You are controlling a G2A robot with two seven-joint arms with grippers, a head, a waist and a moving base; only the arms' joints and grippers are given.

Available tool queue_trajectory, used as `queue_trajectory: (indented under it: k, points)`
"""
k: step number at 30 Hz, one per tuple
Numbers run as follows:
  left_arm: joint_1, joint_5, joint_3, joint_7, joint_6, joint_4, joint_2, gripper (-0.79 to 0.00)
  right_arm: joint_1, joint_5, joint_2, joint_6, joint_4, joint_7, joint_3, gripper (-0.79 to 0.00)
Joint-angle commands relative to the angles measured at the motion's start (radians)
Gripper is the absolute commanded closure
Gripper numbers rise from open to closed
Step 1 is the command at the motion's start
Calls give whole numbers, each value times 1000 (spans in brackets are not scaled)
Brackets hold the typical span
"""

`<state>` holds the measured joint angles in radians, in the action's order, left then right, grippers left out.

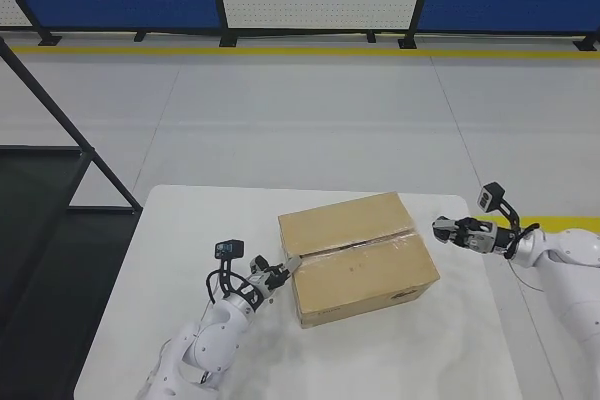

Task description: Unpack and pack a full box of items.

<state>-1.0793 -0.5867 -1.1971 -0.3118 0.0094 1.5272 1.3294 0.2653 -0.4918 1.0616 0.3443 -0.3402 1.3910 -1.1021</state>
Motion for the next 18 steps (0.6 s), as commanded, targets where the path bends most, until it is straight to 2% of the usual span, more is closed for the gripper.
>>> queue_trajectory:
  k: [1,9,18]
  points:
    - [-1,0,0,0,-2,0,0,-785,0,5,1,-6,3,-8,2,0]
    - [-6,-3,-1,1,0,4,1,-785,-4,35,15,-54,8,-58,21,0]
    - [-16,-10,-8,2,-1,15,0,-785,-8,56,20,-67,24,-53,27,0]
